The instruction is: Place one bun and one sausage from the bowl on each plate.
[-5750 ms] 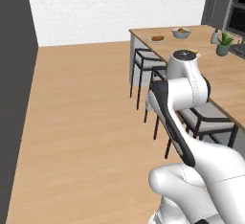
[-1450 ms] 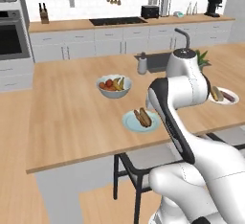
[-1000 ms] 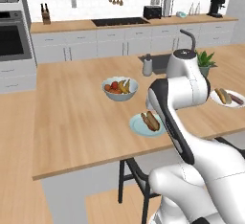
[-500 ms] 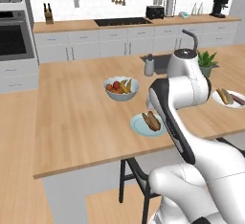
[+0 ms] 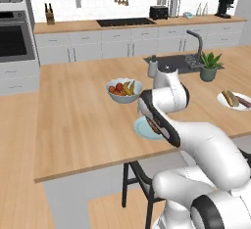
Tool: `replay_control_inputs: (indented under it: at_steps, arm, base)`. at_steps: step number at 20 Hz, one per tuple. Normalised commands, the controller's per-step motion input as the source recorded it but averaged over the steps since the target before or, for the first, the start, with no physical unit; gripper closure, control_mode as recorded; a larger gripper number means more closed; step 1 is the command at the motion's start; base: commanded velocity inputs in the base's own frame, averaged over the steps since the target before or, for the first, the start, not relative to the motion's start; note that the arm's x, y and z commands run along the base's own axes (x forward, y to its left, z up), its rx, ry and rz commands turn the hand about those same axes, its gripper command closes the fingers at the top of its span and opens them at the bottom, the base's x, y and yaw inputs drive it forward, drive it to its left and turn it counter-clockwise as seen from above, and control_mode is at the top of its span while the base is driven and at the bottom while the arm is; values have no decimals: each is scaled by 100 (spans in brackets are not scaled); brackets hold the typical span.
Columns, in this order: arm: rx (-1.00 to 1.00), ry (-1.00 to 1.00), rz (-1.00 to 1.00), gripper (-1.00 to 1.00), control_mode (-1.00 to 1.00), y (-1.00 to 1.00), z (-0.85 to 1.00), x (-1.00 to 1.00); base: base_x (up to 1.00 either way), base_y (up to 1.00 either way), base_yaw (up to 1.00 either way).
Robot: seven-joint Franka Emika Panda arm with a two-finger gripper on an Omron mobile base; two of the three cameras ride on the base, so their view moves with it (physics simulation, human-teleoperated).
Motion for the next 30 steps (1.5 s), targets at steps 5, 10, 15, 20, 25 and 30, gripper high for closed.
replay_control_inputs:
  at_steps: [5, 10, 15, 20, 25, 30]
  arm:
    - [0, 8, 0, 100, -100, 6, -85, 100]
    - [0, 3, 2, 100, -100, 0, -61, 53]
    - [0, 1, 0, 100, -100, 2, -37, 69]
    - [0, 2, -1, 100, -100, 8, -37, 86]
    - [0, 2, -1, 100, -100, 2, -49, 59]
    - [1, 5, -3, 100, -100, -1, -43, 40]
  base:
    - [0, 0, 0]
    - [0, 0, 0]
    - [0, 0, 0]
    - [0, 0, 0]
    - [0, 0, 0]
    - [0, 0, 0]
